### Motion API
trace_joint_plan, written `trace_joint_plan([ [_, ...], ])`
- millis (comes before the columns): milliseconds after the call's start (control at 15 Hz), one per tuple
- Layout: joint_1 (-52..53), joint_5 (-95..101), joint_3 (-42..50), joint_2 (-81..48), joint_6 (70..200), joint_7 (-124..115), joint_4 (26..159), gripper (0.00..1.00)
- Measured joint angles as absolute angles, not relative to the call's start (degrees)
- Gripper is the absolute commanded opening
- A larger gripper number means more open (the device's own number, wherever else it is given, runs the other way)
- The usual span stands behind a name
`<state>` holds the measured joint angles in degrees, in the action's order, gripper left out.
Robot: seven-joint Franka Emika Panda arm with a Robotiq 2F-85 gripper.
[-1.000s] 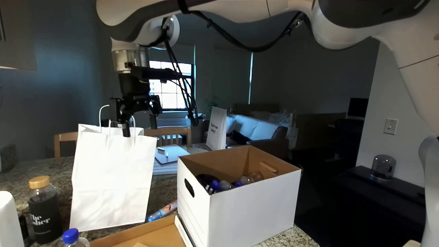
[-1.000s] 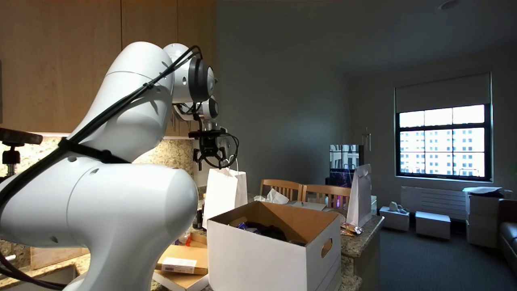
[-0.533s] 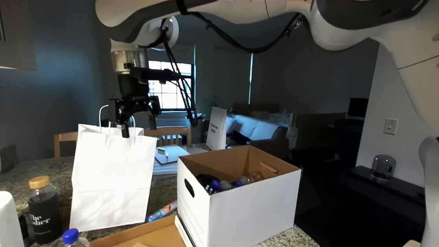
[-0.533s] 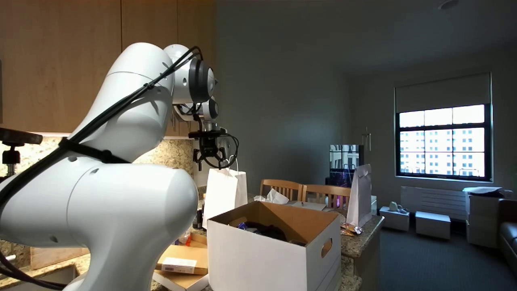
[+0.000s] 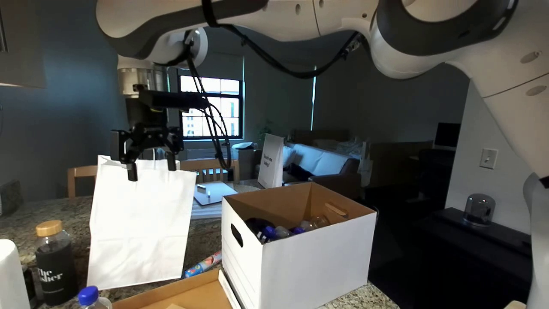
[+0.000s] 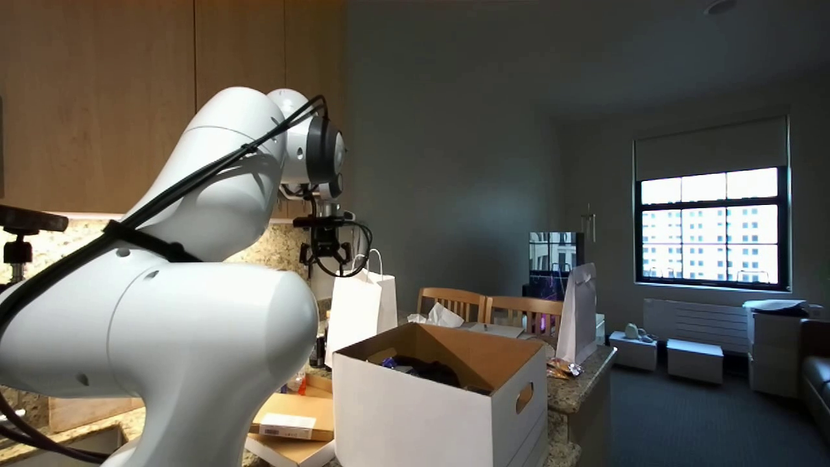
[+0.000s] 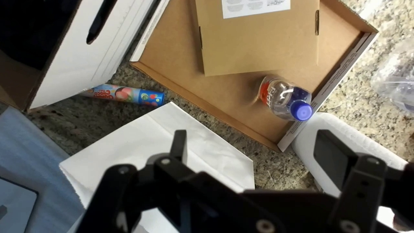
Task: Pick the bottle in the box and put it on the table, then put it back in the box
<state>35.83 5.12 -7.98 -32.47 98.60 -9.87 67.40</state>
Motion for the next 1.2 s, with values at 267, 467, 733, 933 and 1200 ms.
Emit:
trace_joint_plan([
  [267, 38.41, 5.26, -8.64, -36.70, 98.60, -12.25, 63.95, 1.00],
  [467, 40.97, 5.33, -8.83, -40.64, 98.57, -14.07, 60.98, 1.00],
  [733, 44.24, 5.83, -8.54, -45.18, 98.46, -16.38, 57.73, 1.00],
  [933, 46.02, 6.02, -8.18, -47.99, 98.44, -18.07, 55.80, 1.00],
  [1200, 46.91, 6.02, -7.76, -50.61, 99.56, -20.85, 54.47, 1.00],
])
